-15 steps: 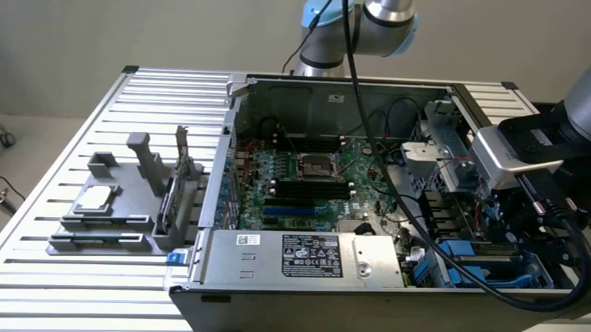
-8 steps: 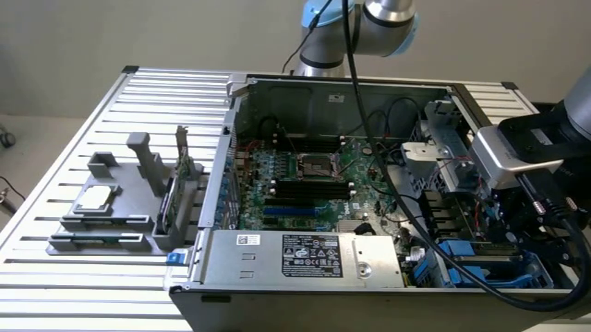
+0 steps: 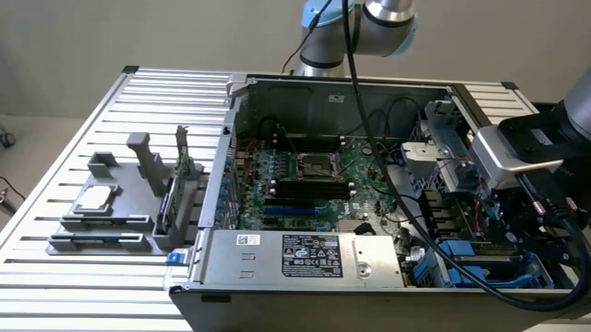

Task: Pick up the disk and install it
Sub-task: 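Insert the first disk wire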

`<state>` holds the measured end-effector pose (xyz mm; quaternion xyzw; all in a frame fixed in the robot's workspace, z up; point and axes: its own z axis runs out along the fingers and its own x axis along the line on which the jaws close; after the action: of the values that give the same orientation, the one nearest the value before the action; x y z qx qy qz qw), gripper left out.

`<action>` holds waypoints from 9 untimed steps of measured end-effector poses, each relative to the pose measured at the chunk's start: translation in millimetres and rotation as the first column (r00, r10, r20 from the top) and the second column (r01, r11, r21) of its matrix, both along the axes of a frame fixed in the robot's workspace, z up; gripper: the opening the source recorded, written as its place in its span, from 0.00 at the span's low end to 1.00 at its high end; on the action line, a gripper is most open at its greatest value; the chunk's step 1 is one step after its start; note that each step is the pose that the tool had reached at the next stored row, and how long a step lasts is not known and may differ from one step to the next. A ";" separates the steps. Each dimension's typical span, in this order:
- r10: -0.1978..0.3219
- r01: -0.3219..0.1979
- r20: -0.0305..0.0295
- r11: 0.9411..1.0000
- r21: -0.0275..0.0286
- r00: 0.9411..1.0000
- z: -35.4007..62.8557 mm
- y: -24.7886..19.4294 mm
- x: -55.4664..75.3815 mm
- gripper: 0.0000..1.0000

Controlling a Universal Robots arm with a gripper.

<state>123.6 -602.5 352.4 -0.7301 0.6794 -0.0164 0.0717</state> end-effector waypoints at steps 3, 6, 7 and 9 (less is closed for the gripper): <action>-0.012 0.012 0.000 1.000 0.000 1.000 0.0 0.0 0.1 0.11; -0.050 0.050 0.000 0.999 0.002 0.999 0.1 -0.1 0.0 0.11; -0.063 0.063 0.000 0.998 0.004 0.998 0.2 0.0 0.0 0.11; -0.087 0.087 0.000 0.996 0.006 0.996 0.4 0.0 0.0 0.11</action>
<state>123.6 -602.5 352.7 -0.6997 0.7105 -0.0174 0.0731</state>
